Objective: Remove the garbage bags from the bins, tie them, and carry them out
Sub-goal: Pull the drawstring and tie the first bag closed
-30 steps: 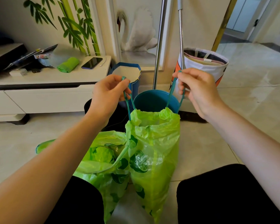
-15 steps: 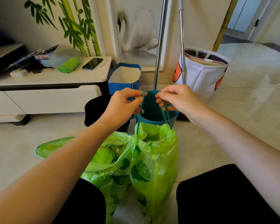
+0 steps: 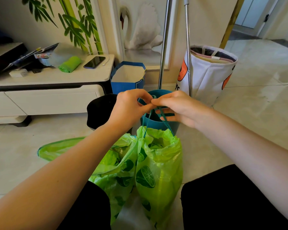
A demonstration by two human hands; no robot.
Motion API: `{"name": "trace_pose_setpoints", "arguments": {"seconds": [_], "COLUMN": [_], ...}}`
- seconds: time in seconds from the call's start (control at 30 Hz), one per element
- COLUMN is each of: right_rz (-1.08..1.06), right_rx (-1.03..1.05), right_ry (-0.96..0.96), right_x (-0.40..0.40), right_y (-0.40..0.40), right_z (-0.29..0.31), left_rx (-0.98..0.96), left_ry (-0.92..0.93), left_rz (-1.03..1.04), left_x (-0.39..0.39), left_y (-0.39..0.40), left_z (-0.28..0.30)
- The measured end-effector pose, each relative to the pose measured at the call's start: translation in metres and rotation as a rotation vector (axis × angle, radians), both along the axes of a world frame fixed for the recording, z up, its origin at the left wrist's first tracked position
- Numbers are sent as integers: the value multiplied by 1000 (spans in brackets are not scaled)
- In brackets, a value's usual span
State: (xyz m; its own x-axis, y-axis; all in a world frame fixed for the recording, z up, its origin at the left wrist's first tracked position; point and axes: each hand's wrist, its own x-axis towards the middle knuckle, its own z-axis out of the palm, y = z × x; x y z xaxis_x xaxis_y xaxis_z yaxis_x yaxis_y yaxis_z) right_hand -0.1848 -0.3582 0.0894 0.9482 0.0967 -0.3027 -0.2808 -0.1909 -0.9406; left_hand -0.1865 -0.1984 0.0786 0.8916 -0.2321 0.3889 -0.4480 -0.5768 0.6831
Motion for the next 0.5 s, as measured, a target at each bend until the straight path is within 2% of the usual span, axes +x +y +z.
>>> {"name": "trace_pose_setpoints", "arguments": {"seconds": [0.1,0.17,0.27,0.33,0.4,0.5], "right_rz": [-20,-62,-96,-95,-76,-54], "right_rx": [-7,43,124,83,19,11], "right_ry": [-26,-58,-109,-163,-232,-299], "right_x": [0,-1,-2,-4,-6,-10], "right_y": [0,-1,-4,-5,-6,-7], "right_z": [0,3,7,8,9,7], "left_rx": [26,56,115,164,113,-87], "left_ry": [31,132,369,467,510,508], "left_rz": [48,34,-122,-202,-223,-167], "left_x": [3,7,3,-3,-9,-16], "left_y": [2,4,3,-5,-18,-45], "left_z": [-4,-10,-29,-45,-62,-81]}}
